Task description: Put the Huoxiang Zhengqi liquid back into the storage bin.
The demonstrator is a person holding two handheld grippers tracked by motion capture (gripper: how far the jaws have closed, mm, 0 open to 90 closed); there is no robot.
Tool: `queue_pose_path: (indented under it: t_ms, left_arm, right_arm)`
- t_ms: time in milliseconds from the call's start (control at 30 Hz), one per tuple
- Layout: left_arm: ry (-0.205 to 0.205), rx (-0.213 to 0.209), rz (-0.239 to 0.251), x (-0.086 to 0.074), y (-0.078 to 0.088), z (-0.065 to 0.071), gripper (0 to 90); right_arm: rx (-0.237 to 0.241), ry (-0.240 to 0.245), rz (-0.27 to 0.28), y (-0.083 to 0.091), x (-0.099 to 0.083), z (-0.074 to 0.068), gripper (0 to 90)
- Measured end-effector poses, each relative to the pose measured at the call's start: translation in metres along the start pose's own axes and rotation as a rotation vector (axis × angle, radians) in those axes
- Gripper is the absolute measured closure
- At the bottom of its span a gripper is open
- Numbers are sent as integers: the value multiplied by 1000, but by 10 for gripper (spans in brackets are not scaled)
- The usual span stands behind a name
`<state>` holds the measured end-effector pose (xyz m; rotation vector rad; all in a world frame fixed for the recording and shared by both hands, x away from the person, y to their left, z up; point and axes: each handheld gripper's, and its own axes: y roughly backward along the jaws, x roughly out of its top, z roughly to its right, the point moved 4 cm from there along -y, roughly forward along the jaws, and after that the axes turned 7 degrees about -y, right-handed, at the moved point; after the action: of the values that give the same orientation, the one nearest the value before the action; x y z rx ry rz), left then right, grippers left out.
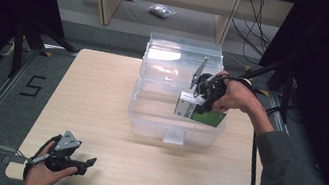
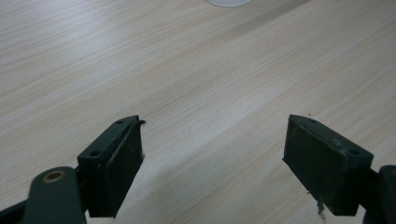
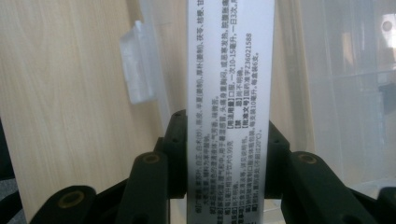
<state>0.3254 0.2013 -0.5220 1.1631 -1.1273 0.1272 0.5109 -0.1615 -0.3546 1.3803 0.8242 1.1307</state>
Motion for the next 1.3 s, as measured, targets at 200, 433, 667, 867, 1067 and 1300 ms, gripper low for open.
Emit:
queue_pose_path:
  t_ms: [200, 433, 667, 867, 1067, 1300]
  left_arm:
    - [4, -3, -1, 0, 0, 0, 190]
    - [-21, -6, -20, 0, 2, 0, 190]
    - [-19, 2, -35, 0, 2, -1, 190]
    - [-20, -2, -22, 0, 1, -1, 190]
    - [-22, -6, -26, 0, 2, 0, 190]
    - [-35, 0, -26, 1, 3, -1, 191]
  right_arm:
    - [2, -13, -17, -18, -3, 7, 643]
    - [17, -2, -29, -32, -8, 14, 643]
    - [18, 13, -12, -43, -11, 21, 642]
    - [14, -9, -19, -48, -14, 24, 643]
    - [35, -34, -21, -58, -17, 22, 642]
    - [44, -38, -25, -65, -19, 23, 641]
